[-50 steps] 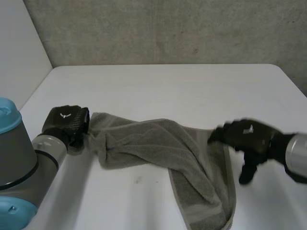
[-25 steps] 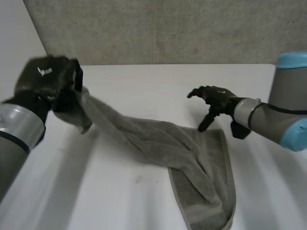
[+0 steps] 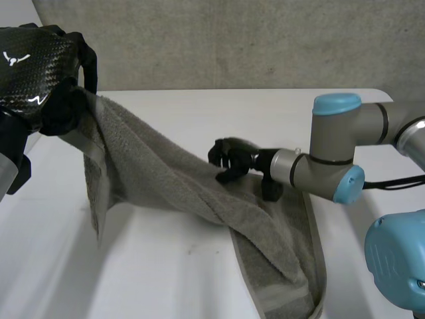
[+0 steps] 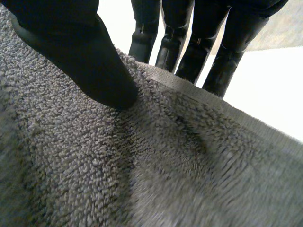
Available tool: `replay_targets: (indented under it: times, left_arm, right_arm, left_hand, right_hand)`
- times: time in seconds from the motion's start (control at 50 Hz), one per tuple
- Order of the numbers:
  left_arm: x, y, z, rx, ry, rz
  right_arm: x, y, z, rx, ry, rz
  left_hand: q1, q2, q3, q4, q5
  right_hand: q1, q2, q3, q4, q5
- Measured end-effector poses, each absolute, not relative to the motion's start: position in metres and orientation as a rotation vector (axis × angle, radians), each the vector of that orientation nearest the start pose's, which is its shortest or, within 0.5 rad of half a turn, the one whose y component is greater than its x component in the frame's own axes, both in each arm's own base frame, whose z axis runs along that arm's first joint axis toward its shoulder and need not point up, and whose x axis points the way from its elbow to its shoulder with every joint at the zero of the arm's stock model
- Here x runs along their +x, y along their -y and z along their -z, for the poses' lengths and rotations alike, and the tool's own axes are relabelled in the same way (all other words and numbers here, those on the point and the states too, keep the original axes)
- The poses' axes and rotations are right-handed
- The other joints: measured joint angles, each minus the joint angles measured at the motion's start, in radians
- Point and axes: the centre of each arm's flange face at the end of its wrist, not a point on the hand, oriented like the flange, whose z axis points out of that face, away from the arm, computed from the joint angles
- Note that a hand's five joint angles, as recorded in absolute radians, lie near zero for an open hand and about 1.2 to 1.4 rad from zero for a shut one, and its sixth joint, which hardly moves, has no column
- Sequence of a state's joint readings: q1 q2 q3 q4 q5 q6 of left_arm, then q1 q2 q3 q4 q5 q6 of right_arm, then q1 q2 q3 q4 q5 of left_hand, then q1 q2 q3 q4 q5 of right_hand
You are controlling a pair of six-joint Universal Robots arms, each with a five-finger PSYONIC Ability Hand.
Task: Fold the towel.
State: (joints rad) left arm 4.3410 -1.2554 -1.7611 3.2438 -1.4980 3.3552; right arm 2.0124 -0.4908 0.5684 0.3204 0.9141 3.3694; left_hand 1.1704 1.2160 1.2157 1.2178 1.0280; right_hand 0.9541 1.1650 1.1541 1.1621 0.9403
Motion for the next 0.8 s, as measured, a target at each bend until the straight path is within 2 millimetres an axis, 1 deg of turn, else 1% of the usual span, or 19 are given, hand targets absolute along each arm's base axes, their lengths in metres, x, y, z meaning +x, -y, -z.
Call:
replay_targets:
  times: [0.1,0.14,0.18,0.2,0.22,0.24,0.26,0.3,0.32,0.34,0.44,0.48,0.56,0.62,0.64,0.7,0.72,0.76,0.8]
  left_arm:
    - [-0.216,0.187,-0.348,0.673,-1.936,2.587]
    - [-0.218,0.2,-0.347,0.672,-1.913,2.599]
    - [-0.218,0.204,-0.347,0.672,-1.905,2.605]
    - [-0.221,0.217,-0.35,0.67,-1.861,2.636]
    - [-0.223,0.223,-0.353,0.668,-1.833,2.657]
    - [-0.223,0.223,-0.353,0.668,-1.833,2.657]
    - [-0.226,0.236,-0.358,0.66,-1.776,2.696]
    - [-0.23,0.251,-0.367,0.644,-1.694,2.751]
    - [-0.23,0.251,-0.367,0.644,-1.694,2.751]
    - [-0.233,0.262,-0.373,0.629,-1.631,2.79]
    - [-0.238,0.278,-0.38,0.604,-1.545,2.841]
    - [-0.241,0.287,-0.378,0.598,-1.526,2.852]
    - [-0.247,0.304,-0.36,0.604,-1.552,2.836]
    - [-0.249,0.31,-0.334,0.63,-1.642,2.782]
    - [-0.25,0.311,-0.315,0.652,-1.716,2.735]
    - [-0.25,0.308,-0.283,0.69,-1.836,2.648]
    - [-0.249,0.307,-0.274,0.703,-1.87,2.619]
    - [-0.249,0.304,-0.256,0.732,-1.935,2.554]
    - [-0.246,0.295,-0.223,0.801,-2.041,2.414]
  right_arm:
    - [0.365,0.35,-0.167,-0.644,-1.894,1.154]
    - [0.36,0.363,-0.206,-0.641,-1.847,1.342]
    - [0.358,0.365,-0.217,-0.642,-1.829,1.395]
    - [0.354,0.369,-0.238,-0.647,-1.789,1.497]
    - [0.347,0.372,-0.277,-0.653,-1.705,1.671]
    - [0.347,0.372,-0.277,-0.653,-1.705,1.671]
    - [0.338,0.37,-0.318,-0.653,-1.6,1.858]
    - [0.327,0.363,-0.36,-0.641,-1.481,2.039]
    - [0.327,0.363,-0.36,-0.641,-1.481,2.039]
    - [0.317,0.354,-0.392,-0.623,-1.378,2.177]
    - [0.307,0.339,-0.417,-0.613,-1.27,2.301]
    - [0.305,0.331,-0.418,-0.63,-1.252,2.325]
    - [0.301,0.31,-0.4,-0.721,-1.271,2.352]
    - [0.298,0.294,-0.36,-0.856,-1.406,2.3]
    - [0.297,0.286,-0.329,-0.952,-1.527,2.227]
    - [0.295,0.275,-0.287,-1.079,-1.692,2.09]
    - [0.294,0.269,-0.264,-1.14,-1.78,1.998]
    - [0.293,0.263,-0.239,-1.2,-1.877,1.885]
    - [0.289,0.25,-0.196,-1.291,-2.046,1.652]
  left_hand:
    - [0.0,0.0,0.0,0.0,0.0]
    - [0.0,0.0,0.0,0.0,0.0]
    - [0.0,0.0,0.0,0.0,0.0]
    - [0.001,0.0,0.0,0.0,0.0]
    - [0.001,0.0,0.0,0.0,0.0]
    - [0.001,0.0,0.0,0.0,0.0]
    - [0.002,0.0,0.0,0.0,0.0]
    - [0.002,0.0,0.0,0.0,0.0]
    - [0.002,0.0,0.0,0.0,0.0]
    - [0.004,0.0,0.0,0.0,0.0]
    - [0.004,0.0,0.0,0.0,0.0]
    - [0.004,0.0,0.0,0.0,0.0]
    - [0.004,0.0,0.0,0.0,0.0]
    - [0.004,0.0,0.0,0.0,0.0]
    - [0.004,0.0,0.0,0.0,0.0]
    - [0.004,0.0,0.0,0.0,0.0]
    - [0.004,0.0,0.0,0.0,0.0]
    - [0.004,0.0,0.0,0.0,0.0]
    - [0.004,0.0,0.0,0.0,0.0]
  right_hand:
    - [0.0,0.005,0.022,0.027,0.013]
    - [0.0,0.005,0.022,0.027,0.013]
    - [0.0,0.006,0.022,0.027,0.013]
    - [0.0,0.006,0.022,0.027,0.013]
    - [0.0,0.006,0.022,0.027,0.013]
    - [0.0,0.006,0.022,0.027,0.013]
    - [0.0,0.006,0.022,0.027,0.013]
    - [0.0,0.006,0.022,0.027,0.013]
    - [0.0,0.006,0.022,0.027,0.013]
    - [0.0,0.006,0.022,0.027,0.013]
    - [0.0,0.006,0.03,0.031,0.017]
    - [0.0,0.006,0.03,0.031,0.017]
    - [0.0,0.006,0.03,0.031,0.017]
    - [0.0,0.006,0.03,0.031,0.018]
    - [0.0,0.006,0.03,0.031,0.021]
    - [0.0,0.006,0.03,0.031,0.021]
    - [0.0,0.006,0.03,0.031,0.021]
    - [0.0,0.006,0.032,0.031,0.021]
    - [0.0,0.005,0.035,0.031,0.021]
